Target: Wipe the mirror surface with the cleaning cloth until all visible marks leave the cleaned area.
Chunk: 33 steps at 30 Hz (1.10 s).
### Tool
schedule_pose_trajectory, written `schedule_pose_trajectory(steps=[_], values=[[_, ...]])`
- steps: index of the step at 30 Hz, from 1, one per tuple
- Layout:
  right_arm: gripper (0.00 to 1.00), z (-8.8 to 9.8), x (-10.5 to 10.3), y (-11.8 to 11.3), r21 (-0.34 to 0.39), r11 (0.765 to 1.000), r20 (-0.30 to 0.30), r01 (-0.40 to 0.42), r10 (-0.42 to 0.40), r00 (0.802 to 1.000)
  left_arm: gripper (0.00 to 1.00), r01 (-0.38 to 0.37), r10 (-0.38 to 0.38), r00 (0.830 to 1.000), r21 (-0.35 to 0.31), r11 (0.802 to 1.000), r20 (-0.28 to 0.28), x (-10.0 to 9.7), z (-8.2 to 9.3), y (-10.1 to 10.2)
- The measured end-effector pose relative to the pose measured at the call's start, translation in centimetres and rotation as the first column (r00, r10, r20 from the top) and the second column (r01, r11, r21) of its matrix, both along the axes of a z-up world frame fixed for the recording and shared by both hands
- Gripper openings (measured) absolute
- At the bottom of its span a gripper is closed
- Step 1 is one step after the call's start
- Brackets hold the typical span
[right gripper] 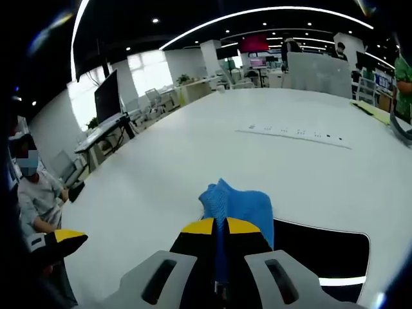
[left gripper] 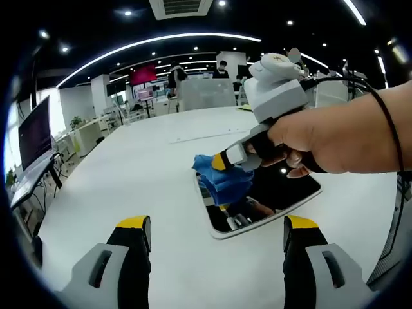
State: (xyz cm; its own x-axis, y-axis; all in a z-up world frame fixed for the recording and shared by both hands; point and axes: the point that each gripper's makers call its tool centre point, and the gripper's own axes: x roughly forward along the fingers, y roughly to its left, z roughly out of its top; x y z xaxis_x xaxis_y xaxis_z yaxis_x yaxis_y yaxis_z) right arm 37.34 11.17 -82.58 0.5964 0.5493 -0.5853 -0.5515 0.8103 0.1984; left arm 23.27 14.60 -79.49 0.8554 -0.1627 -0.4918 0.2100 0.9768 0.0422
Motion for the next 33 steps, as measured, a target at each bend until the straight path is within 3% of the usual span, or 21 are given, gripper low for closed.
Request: schedule_pose_trajectory(steps=[16,33], values=[[0.01,-1.6,-0.1,0.7,0.008,1.000,-0.009,-0.002,0.002,1.000,0.85,-0.002,0.002,1.000,-0.004,1.000,-0.016,-0.4,0.0,-0.1],[0.01,-1.8,-0.1,0.7,0.017,1.000,0.001,-0.014,0.014,1.000,0.85,0.005,-0.005,1.000,0.001,1.000,-0.017,-0.3,-0.1,-0.2]])
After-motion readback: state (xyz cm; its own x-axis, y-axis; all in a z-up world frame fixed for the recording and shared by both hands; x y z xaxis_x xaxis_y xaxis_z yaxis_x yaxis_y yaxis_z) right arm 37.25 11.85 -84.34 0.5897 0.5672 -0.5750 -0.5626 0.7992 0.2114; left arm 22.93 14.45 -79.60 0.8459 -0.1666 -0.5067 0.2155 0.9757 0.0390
